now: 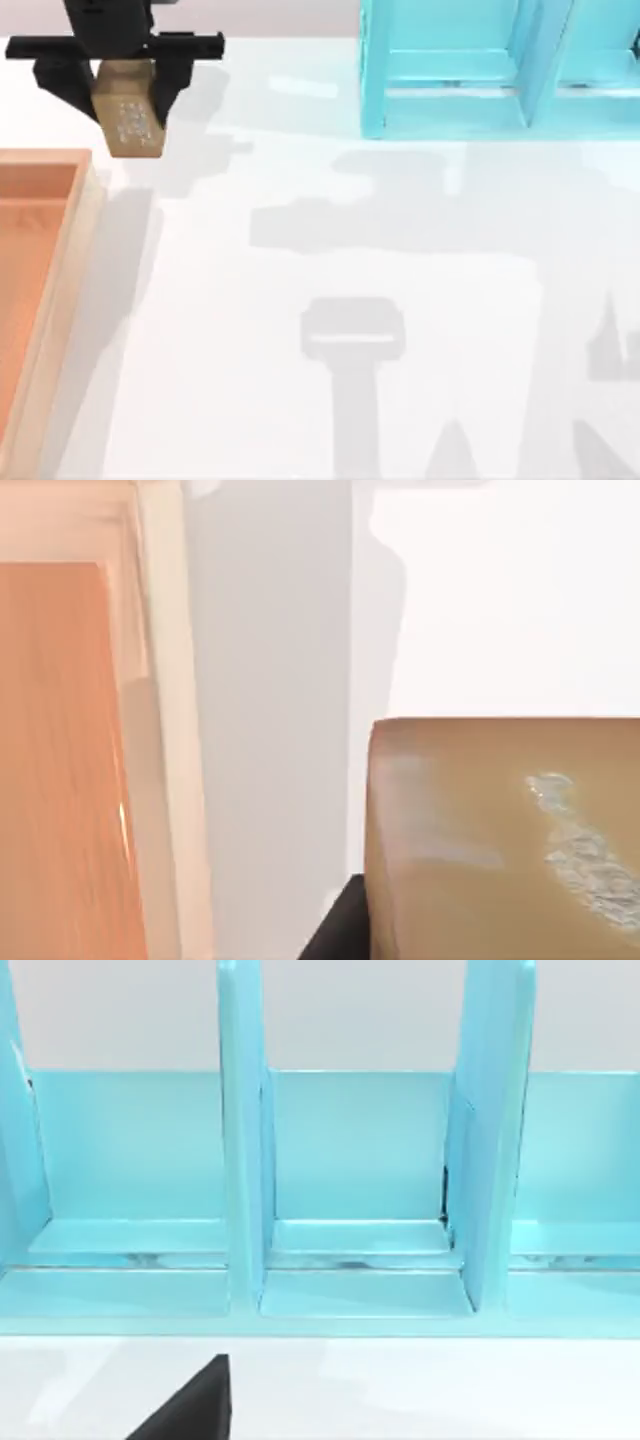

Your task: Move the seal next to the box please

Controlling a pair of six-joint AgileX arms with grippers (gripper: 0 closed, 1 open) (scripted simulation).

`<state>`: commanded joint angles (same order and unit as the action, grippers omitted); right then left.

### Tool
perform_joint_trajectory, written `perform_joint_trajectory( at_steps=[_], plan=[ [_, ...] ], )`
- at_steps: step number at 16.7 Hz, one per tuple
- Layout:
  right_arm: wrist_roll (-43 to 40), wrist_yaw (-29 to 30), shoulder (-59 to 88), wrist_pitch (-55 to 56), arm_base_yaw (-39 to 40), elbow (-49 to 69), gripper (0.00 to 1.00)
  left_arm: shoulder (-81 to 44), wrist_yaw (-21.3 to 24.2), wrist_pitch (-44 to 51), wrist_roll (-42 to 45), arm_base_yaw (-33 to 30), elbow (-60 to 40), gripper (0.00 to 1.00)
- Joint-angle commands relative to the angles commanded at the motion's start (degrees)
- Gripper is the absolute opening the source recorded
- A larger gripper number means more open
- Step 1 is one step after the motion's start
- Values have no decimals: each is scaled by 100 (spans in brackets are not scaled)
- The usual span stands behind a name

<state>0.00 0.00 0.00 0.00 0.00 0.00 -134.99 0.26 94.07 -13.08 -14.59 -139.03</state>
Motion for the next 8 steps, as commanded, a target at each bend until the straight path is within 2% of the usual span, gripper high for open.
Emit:
perform_joint_trajectory(
  at_steps=[2, 8],
  plan=[
    [0, 0, 0, 0, 0, 0, 100, -6, 0, 184, 222, 196, -199, 0],
    [0, 0, 0, 0, 0, 0, 100, 4, -9, 176, 251, 195, -192, 0]
  ],
)
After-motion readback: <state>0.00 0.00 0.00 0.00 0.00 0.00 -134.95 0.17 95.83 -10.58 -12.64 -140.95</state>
